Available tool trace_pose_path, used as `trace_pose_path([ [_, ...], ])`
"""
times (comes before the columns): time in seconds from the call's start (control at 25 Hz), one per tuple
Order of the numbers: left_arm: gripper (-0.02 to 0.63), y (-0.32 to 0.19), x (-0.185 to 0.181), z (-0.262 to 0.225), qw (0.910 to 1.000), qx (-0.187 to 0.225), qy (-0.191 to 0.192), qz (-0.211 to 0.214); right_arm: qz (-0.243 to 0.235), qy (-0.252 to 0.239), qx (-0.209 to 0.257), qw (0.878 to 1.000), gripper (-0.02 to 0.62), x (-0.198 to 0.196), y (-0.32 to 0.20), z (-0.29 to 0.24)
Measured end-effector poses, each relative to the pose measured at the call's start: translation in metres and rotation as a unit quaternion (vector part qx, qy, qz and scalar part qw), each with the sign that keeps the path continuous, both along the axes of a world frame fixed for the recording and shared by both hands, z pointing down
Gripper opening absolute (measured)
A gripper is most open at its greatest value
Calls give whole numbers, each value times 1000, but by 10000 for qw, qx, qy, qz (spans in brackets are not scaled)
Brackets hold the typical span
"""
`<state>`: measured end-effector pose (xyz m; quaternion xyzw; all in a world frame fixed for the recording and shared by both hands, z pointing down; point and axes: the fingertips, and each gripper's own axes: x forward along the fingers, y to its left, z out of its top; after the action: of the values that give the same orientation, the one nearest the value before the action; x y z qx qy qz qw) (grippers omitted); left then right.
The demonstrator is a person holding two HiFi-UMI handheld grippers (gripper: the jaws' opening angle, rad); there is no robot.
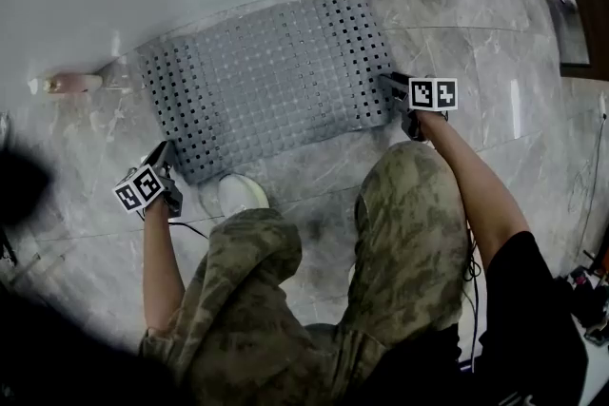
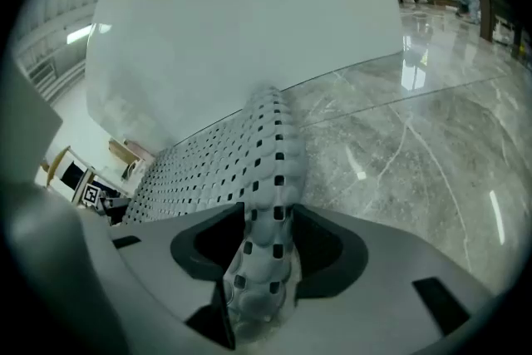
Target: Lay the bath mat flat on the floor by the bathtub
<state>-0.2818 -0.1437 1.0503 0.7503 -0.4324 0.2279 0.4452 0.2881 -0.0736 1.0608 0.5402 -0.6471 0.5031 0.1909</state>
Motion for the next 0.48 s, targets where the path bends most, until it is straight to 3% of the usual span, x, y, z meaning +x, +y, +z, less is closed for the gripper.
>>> trace_pose_path([
  [0.08,66,3,5,-7,9994,139,-187,272,-73,159,77,9998,185,-1,0,-9],
  [0.16,63,9,21,-14,9942,283,-478,917,-179,268,285,9991,162,-3,-2,-24],
  [0.24,84,21,41,-15,9804,339,-852,1744,-548,438,673,9953,155,-11,-5,-44],
  [0.28,148,26,48,-12,9718,337,-1061,2077,-780,559,863,9916,155,-15,-4,-52],
  [0.32,167,29,51,-8,9642,342,-1264,2307,-954,699,971,9882,156,-17,-2,-56],
  [0.4,166,29,51,-2,9570,390,-1521,2439,-989,937,838,9871,160,-11,6,-49],
  [0.48,166,24,45,-2,9621,481,-1546,2193,-810,988,378,9911,170,0,16,-28],
])
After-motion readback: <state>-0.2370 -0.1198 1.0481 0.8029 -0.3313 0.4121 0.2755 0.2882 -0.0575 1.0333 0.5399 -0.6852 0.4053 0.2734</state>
